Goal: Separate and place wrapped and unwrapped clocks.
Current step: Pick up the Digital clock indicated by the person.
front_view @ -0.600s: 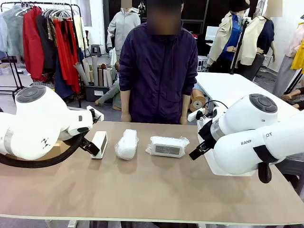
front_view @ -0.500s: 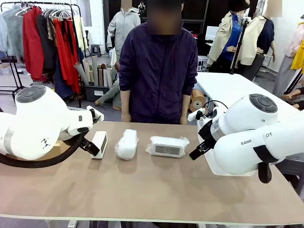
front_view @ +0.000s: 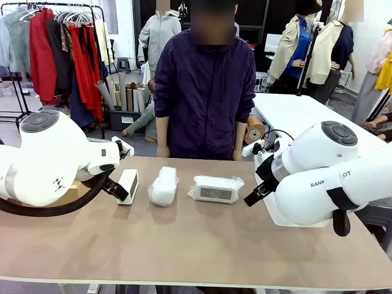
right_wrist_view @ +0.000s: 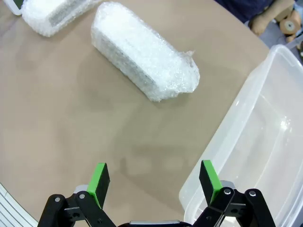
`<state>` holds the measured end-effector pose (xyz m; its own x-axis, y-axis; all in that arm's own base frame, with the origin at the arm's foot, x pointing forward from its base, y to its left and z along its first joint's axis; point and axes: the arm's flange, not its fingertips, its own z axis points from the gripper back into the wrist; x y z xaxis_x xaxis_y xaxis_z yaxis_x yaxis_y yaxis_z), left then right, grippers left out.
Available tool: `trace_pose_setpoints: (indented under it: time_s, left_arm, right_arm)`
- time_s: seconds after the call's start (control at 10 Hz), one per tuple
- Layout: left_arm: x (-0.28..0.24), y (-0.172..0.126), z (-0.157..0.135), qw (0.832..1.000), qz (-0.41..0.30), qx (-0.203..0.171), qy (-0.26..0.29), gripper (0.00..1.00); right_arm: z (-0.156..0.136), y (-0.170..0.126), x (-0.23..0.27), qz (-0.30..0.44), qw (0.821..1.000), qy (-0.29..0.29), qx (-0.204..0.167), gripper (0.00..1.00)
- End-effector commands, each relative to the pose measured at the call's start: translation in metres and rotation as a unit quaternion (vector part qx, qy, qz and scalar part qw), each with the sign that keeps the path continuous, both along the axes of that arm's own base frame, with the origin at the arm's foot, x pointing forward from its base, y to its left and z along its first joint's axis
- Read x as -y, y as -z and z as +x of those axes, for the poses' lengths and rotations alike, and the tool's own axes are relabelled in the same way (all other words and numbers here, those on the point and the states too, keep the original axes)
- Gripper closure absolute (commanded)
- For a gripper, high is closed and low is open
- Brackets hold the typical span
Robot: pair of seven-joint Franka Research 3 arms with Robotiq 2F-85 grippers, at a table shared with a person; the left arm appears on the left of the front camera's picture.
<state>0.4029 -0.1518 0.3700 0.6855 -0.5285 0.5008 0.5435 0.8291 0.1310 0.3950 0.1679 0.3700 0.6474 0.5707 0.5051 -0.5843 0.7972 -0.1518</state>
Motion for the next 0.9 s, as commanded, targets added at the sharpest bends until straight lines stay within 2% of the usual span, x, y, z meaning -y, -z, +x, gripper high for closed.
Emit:
trace_pose_setpoints:
  time_s: [0.0,0.8]
  left_arm:
    - [-0.0001,-0.0001,0.0000,1.000,0.000,0.000,0.000,0.00]
    - [-0.0001,-0.0001,0.0000,1.000,0.000,0.000,0.000,0.00]
  right_arm:
    - [0.0000,-0.0002,0.0001,0.000,1.000,0.000,0.000,0.00]
    - [0.0000,-0.0002,0.0001,0.000,1.000,0.000,0.000,0.00]
